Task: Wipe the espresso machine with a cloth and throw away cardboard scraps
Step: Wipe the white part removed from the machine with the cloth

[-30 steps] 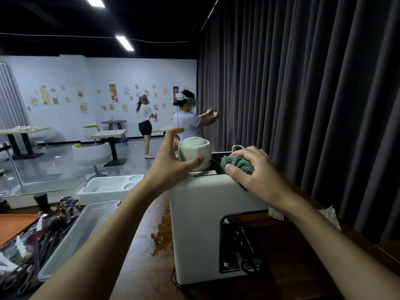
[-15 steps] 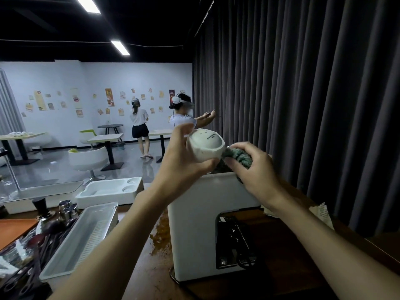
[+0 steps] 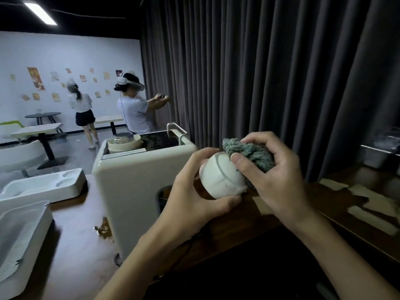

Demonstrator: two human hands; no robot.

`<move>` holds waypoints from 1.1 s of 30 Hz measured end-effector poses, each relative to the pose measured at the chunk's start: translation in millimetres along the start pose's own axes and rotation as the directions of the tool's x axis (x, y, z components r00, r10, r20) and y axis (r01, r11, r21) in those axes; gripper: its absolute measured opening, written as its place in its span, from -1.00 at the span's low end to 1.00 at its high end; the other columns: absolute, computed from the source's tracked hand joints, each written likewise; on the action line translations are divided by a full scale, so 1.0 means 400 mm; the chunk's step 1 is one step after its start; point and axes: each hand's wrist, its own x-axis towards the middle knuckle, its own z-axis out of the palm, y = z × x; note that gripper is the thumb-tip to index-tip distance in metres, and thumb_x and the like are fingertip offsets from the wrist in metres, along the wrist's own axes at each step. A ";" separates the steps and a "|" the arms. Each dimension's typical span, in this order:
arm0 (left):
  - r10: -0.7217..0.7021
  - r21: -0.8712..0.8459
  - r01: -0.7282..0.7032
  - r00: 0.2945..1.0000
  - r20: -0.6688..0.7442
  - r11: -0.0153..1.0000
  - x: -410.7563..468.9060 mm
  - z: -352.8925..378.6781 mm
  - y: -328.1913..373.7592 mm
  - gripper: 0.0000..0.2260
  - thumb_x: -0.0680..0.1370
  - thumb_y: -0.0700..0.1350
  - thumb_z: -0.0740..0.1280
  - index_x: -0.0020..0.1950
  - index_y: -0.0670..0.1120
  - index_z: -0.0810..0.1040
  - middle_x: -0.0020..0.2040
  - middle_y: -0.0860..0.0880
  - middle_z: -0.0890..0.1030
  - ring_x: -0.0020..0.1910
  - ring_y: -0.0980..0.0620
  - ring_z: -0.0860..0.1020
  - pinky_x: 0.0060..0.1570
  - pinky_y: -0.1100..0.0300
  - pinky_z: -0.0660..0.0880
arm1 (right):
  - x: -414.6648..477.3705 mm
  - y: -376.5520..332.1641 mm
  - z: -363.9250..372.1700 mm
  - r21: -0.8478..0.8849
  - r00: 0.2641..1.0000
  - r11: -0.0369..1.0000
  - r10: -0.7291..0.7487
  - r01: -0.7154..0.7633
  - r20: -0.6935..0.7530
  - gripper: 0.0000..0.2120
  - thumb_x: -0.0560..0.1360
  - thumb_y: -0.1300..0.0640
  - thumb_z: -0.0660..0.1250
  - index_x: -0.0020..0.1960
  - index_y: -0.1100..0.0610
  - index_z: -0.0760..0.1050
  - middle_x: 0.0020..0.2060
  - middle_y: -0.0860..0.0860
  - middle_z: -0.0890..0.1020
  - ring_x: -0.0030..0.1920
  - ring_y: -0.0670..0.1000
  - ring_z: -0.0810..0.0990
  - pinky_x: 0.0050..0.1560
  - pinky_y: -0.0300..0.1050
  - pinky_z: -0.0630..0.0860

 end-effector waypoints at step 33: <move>-0.353 -0.437 0.375 0.926 0.133 0.818 -0.058 0.152 -0.039 -0.47 0.35 -0.04 0.61 0.28 0.03 0.55 0.19 -0.07 0.66 0.24 -0.10 0.60 -0.02 0.01 0.63 | -0.146 0.068 -0.183 -0.174 0.938 0.984 0.082 -0.023 0.337 -0.61 0.57 0.12 0.26 0.40 0.01 0.40 0.20 -0.12 0.46 0.25 -0.09 0.48 0.13 -0.33 0.45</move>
